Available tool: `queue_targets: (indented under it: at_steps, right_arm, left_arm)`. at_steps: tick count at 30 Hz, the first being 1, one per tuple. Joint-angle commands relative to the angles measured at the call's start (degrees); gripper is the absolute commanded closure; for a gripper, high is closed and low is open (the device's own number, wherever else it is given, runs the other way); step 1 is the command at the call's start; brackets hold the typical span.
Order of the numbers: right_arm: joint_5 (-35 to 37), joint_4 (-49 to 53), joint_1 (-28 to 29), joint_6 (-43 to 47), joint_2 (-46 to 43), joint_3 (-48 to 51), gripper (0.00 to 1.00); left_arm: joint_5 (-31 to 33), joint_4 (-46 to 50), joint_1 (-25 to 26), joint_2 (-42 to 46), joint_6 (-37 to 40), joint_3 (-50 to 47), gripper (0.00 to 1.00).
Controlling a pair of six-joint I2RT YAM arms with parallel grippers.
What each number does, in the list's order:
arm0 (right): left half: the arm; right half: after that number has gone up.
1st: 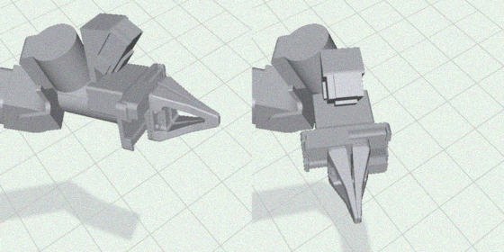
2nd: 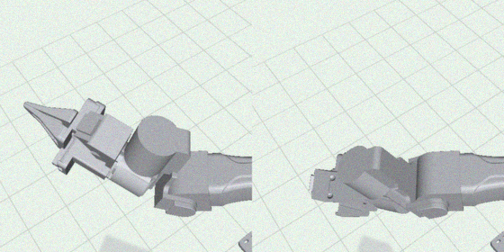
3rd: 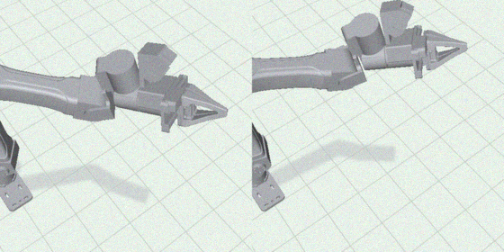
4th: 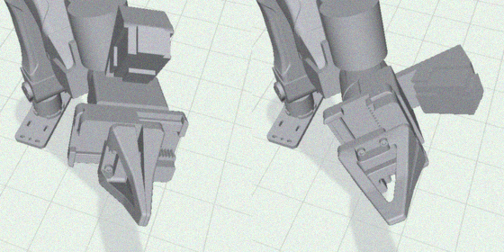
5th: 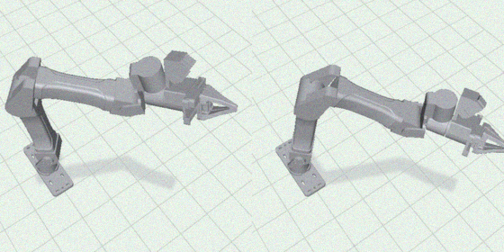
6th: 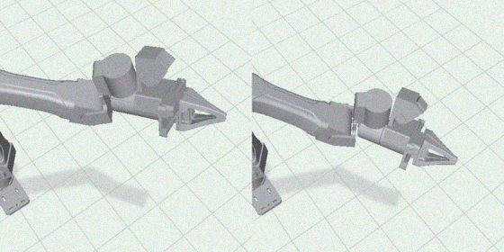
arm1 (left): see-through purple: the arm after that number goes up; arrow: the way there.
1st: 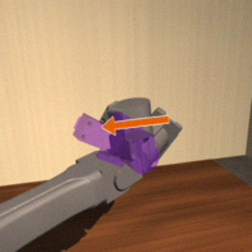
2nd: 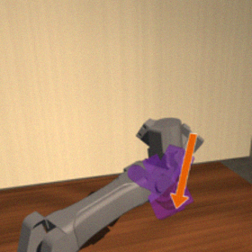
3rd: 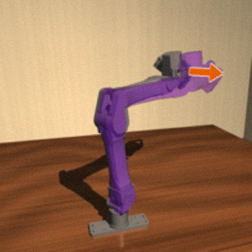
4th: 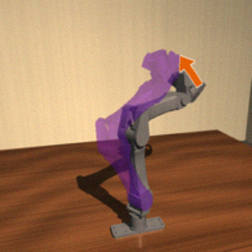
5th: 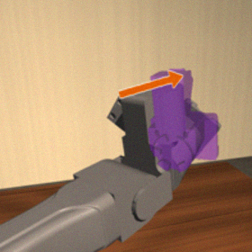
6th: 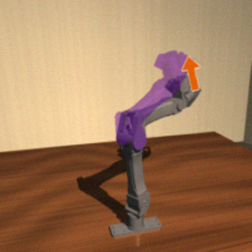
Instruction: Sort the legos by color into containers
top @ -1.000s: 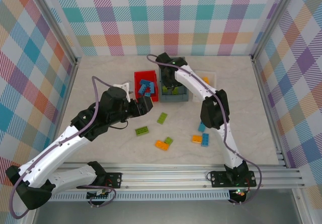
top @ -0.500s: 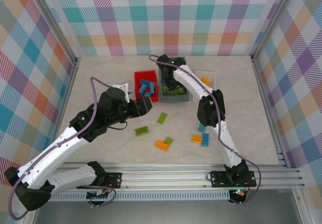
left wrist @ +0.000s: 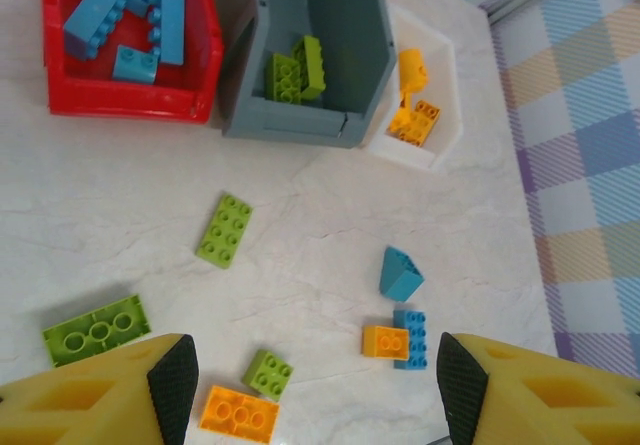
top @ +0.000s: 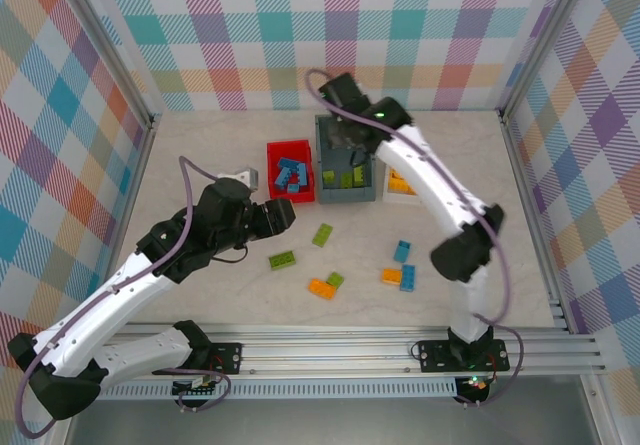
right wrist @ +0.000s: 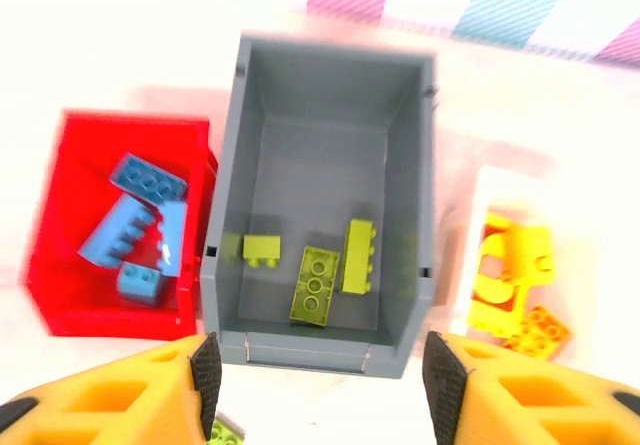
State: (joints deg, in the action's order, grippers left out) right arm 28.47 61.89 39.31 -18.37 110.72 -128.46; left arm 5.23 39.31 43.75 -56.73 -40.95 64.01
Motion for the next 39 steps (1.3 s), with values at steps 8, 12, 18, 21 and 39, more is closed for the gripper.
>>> queue_targets:
  at_steps: [8, 12, 18, 21, 39]
  right_arm:
    - [-21.6, -7.7, -0.5, -3.3, -31.3, 37.7, 0.33]
    - [-27.8, -6.5, -0.2, -5.2, -40.2, 48.0, 0.31]
    - [-31.7, -3.0, 0.8, -9.2, -48.1, 55.6, 0.31]
    - [-27.0, -0.2, 2.0, -14.5, -51.9, 57.4, 0.32]
    - [-3.4, 8.7, 1.9, -23.9, -71.0, 51.4, 0.2]
  left_arm:
    - [-3.3, 2.3, 4.1, -7.4, 3.2, -2.4, 0.36]
    - [-1.0, 3.3, 6.8, -7.9, 3.7, -4.0, 0.36]
    - [1.8, 3.4, 10.4, -9.2, 5.0, -5.5, 0.36]
    - [1.6, 0.0, 13.1, -12.9, 6.1, -5.1, 0.35]
    - [11.2, 3.0, 24.8, -66.8, 4.4, 41.3, 0.23]
